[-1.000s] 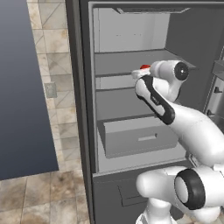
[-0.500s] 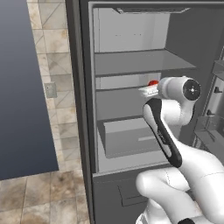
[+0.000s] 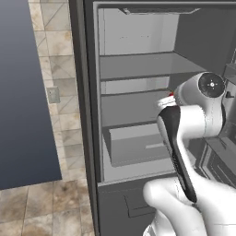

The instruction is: Place one tomato and one chicken drumstick in each tupperware on the nearby counter, to pack two identical lunches.

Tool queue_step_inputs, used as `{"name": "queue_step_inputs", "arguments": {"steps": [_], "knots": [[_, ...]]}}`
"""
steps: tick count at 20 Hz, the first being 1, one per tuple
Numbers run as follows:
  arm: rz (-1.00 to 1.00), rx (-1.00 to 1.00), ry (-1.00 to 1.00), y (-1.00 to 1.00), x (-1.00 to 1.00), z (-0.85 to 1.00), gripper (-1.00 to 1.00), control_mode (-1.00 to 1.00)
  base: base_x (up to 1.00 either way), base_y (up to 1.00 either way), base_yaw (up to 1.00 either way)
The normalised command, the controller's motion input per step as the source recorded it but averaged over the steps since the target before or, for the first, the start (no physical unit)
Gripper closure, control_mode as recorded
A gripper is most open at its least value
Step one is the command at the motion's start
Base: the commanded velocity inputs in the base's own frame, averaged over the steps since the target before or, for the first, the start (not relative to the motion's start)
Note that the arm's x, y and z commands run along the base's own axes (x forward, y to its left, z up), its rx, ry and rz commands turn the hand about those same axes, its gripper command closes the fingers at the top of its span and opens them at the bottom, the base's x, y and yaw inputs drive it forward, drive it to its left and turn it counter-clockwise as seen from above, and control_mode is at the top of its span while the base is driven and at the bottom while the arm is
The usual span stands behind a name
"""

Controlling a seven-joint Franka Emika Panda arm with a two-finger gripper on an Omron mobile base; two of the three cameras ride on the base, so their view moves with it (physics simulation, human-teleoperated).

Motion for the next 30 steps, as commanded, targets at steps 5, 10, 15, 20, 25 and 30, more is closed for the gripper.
{"name": "queue_step_inputs", "arguments": {"steps": [5,10,15,20,25,30], "knots": [[-0.03,-0.03,0.0,0.0,-0.6,0.0,1.0,1.0,-0.4,0.0,-0.02],[0.0,0.0,0.0,0.0,0.0,0.0,1.0,1.0,-0.98,0.0,-0.04],[0.0,0.0,0.0,0.0,0.0,0.0,1.0,1.0,-0.83,0.0,-0.01],[0.0,0.0,0.0,0.0,0.0,0.0,1.0,1.0,-0.84,0.0,0.0],[0.0,0.0,0.0,0.0,0.0,0.0,1.0,1.0,-0.93,0.0,0.0],[0.0,0.0,0.0,0.0,0.0,0.0,1.0,1.0,-0.87,-0.09,0.0]]}}
